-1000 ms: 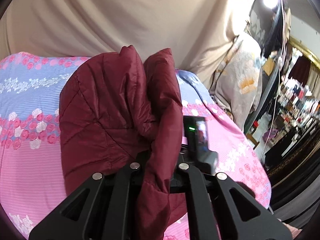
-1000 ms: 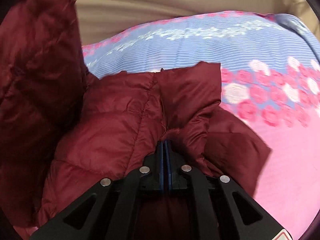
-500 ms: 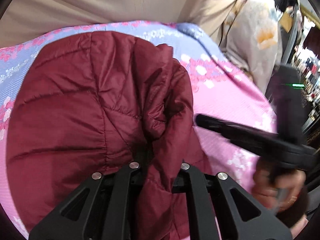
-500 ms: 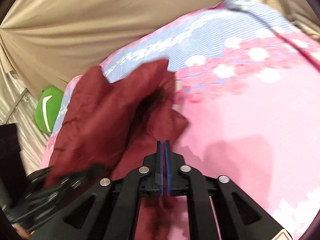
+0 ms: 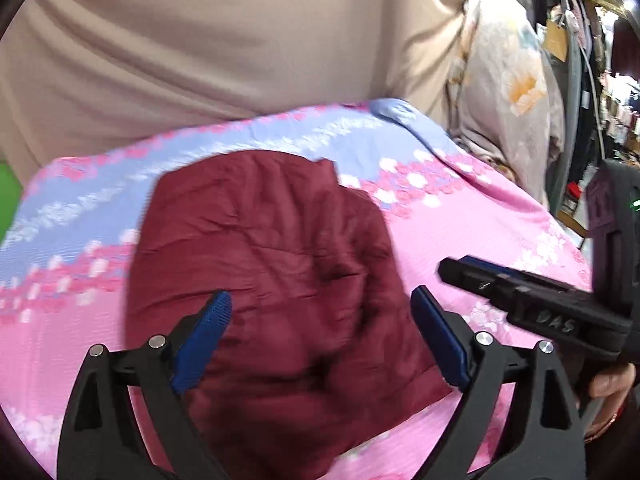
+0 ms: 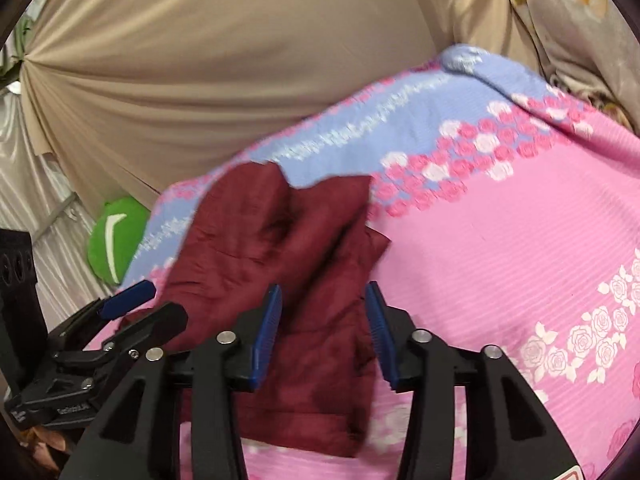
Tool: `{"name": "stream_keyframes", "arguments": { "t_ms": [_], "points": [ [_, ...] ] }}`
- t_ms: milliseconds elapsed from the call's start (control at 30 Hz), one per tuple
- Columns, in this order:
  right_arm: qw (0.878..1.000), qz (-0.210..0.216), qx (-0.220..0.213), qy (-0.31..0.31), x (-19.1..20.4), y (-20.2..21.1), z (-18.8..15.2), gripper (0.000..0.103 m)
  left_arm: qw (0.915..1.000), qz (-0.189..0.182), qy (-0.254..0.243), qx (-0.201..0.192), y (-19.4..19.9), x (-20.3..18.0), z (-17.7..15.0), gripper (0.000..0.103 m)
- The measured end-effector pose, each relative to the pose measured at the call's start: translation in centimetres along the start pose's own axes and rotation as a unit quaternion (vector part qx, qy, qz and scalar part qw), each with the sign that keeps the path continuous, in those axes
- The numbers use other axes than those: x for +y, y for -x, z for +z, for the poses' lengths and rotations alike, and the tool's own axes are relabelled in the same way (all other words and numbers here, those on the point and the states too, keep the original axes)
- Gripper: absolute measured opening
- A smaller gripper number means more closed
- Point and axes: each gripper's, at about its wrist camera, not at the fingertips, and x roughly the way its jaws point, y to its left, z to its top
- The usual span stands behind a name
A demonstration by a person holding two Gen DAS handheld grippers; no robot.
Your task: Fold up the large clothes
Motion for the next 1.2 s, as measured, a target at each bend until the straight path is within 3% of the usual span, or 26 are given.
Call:
{"name": "stream_keyframes", "arguments": {
  "t_ms": [267, 533, 667, 800, 900, 933, 967, 1000, 1100, 1200],
  "points": [
    [0.999, 0.044, -0.027, 0.017, 5.4, 2.6, 0.1, 0.058, 0.9992, 0.025, 0.028, 0.010, 2.0, 2.2, -0.6, 0.089],
    [0.998, 0.041, -0.022, 0.051, 8.2, 3.5, -1.7, 0.069, 0.9959, -0.022, 0.066, 0.057, 4.8, 7.7, -6.6, 0.095],
    [0.998, 0.048, -0.005, 0.043, 8.3, 2.6, -2.5, 0.069, 0.9925, -0.014, 0.086, 0.085, 5.1, 9.6, -10.2, 0.095],
    [0.996, 0.069, 0.025, 0.054, 9.5, 0.5, -3.1, 0.072, 0.9896, 0.005, 0.108, 0.095, 3.4, 10.5, -11.3, 0.095],
    [0.994, 0.055, 0.060, 0.067, 10.2, -2.3, -3.4, 0.072, 0.9898, 0.002, 0.086, 0.114, 1.4, 9.8, -11.7, 0.094],
    [0.994, 0.043, 0.070, 0.071, 10.3, -3.3, -3.4, 0.059, 0.9902, 0.005, 0.075, 0.118, 0.9, 9.4, -11.7, 0.094],
    [0.994, 0.033, 0.074, 0.078, 10.4, -4.0, -3.2, 0.040, 0.9917, 0.012, 0.057, 0.114, 0.4, 8.9, -11.7, 0.087],
    [0.993, 0.029, 0.077, 0.084, 10.5, -4.2, -2.9, 0.010, 0.9924, 0.018, 0.049, 0.111, 0.2, 8.8, -11.6, 0.072],
    [0.992, 0.082, 0.049, 0.078, 10.6, -2.1, -1.7, 0.006, 0.9927, -0.005, 0.064, 0.102, 0.7, 9.8, -10.5, 0.053],
    [0.991, 0.087, 0.009, 0.105, 11.2, -0.2, -1.9, 0.005, 0.9945, 0.008, 0.060, 0.085, 1.4, 10.4, -9.8, 0.052]
  ]
}}
